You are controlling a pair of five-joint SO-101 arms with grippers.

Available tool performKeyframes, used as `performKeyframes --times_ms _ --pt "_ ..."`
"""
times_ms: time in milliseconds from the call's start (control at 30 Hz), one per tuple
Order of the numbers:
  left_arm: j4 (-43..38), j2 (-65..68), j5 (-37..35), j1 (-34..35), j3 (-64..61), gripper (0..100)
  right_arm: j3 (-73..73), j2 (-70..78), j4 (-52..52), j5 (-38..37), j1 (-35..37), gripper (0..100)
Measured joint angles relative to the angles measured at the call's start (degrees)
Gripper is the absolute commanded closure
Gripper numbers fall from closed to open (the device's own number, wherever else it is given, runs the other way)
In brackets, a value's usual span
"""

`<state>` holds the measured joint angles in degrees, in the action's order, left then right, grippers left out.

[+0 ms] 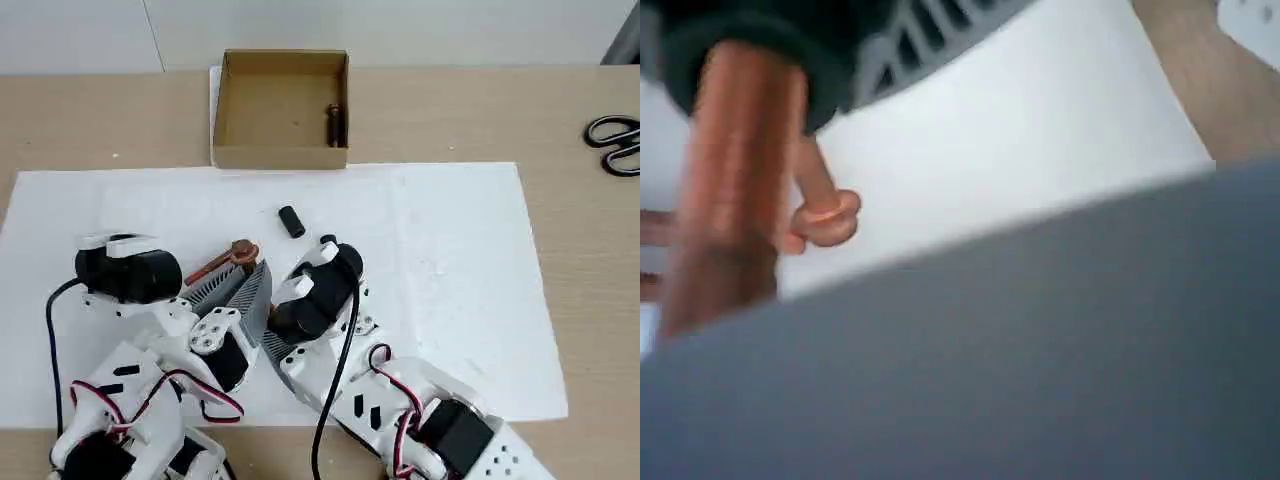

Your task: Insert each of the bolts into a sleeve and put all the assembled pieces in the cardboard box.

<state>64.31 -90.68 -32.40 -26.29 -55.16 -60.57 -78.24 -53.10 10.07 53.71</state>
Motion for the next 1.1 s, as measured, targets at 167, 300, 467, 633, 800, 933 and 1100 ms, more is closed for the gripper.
performKeyframes --times_ms 167,300,467,633,800,933,1100 --pt "0.3 0.0 0.2 0.0 0.0 100 0.0 0.0 0.0 0.0 0.0 99.5" --pt "3.2 0.0 0.0 -0.3 0.0 100 0.0 0.2 0.0 0.0 0.2 99.5" --pt "7.9 0.0 0.0 -2.9 0.0 100 0.0 0.2 0.1 0.0 0.2 99.5" --pt "8.8 0.0 0.4 -4.1 0.0 100 0.0 0.2 0.4 0.0 0.2 99.5" --pt "9.7 0.0 1.7 -4.2 0.0 100 0.0 0.2 0.4 -0.8 0.2 99.5" --pt "12.0 -0.2 3.2 -4.7 0.0 100 0.0 0.4 0.5 -1.6 0.2 99.5" --pt "12.6 -0.4 4.7 -4.7 0.0 100 0.3 0.7 0.5 -1.7 0.3 99.5"
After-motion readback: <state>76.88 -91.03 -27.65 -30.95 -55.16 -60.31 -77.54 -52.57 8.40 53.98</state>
